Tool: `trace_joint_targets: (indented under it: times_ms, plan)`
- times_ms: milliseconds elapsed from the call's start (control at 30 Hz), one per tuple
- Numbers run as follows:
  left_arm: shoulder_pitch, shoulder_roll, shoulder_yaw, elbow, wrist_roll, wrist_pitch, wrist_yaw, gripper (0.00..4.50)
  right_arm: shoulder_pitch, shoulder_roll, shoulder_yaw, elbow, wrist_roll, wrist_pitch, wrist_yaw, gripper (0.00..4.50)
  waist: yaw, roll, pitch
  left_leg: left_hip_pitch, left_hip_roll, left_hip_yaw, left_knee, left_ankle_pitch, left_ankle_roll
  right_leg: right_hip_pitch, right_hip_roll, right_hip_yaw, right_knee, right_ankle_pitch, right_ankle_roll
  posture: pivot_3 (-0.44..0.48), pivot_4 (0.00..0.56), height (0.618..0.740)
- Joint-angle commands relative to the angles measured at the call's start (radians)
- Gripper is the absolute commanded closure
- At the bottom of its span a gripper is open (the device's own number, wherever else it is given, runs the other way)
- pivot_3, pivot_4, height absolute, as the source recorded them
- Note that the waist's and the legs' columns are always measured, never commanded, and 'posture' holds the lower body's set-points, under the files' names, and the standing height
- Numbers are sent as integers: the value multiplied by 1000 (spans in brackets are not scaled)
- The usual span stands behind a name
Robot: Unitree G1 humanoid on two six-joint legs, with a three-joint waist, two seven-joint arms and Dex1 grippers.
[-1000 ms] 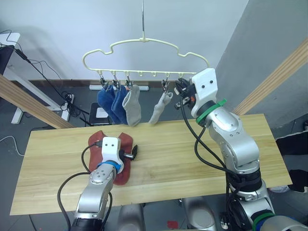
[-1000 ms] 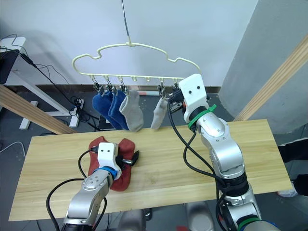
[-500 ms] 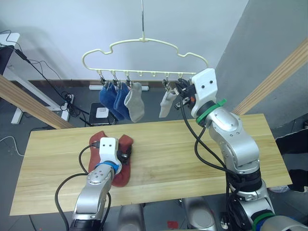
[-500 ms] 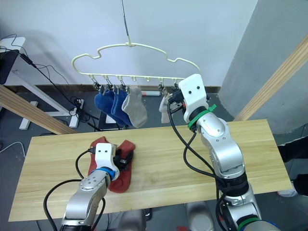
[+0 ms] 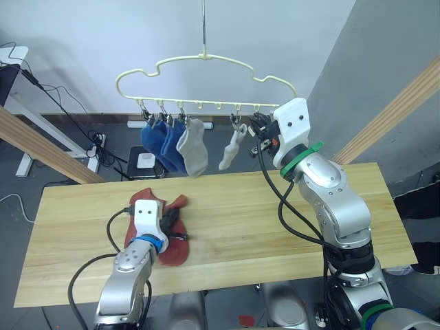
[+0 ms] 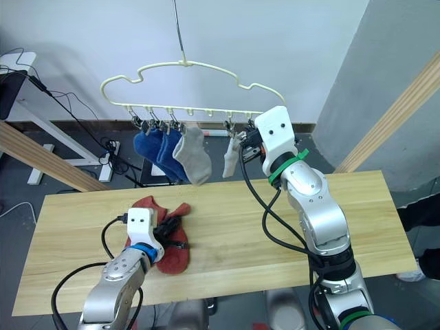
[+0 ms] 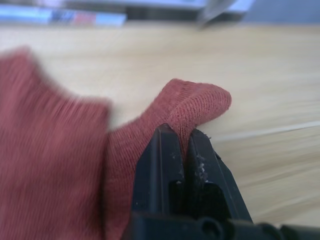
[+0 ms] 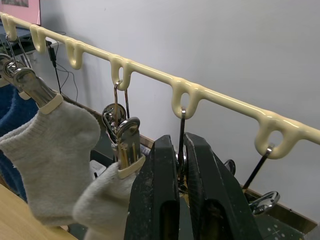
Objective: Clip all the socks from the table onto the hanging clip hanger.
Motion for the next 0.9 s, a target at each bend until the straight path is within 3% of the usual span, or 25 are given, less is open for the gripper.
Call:
trace_joint_targets:
  times_ms: [33, 133, 333, 500, 900]
  plan:
    - [8, 37, -39, -84, -30, -153, -125, 4493, -1, -6, -10, -40, 8, -17, 8, 4500, 0, 0, 0, 0, 0, 0, 0, 0, 0, 0, 0, 0, 0, 0, 0, -236, 328, 740]
    - [-56, 108, -110, -74, -9, -317, -271, 4493, -1, -11, -14, -41, 9, -16, 10, 4500, 1, 0, 0, 0, 0, 1, 0, 0, 0, 0, 0, 1, -1, 0, 0, -233, 327, 740]
    - [-186, 124, -180, 13, -22, -493, -405, 4493, -3, -17, -18, -40, 9, -17, 13, 4500, 2, 0, 0, 0, -1, 2, 0, 0, 0, 0, 0, 1, -2, 0, 0, -236, 324, 740]
    - [-301, 29, -206, 115, 40, -523, -309, 4493, -1, -19, -23, -50, 9, -10, 14, 4500, 1, 0, 0, -1, -1, 1, 0, 0, 0, 0, 0, 0, -2, 0, 0, -243, 323, 740]
    - [-416, -158, -258, 262, 195, -584, -84, 4493, 0, -14, -22, -58, 8, -1, 10, 4500, -3, 0, 0, -1, -2, 1, 1, 0, 0, 0, 0, 1, -1, 1, 1, -256, 320, 740]
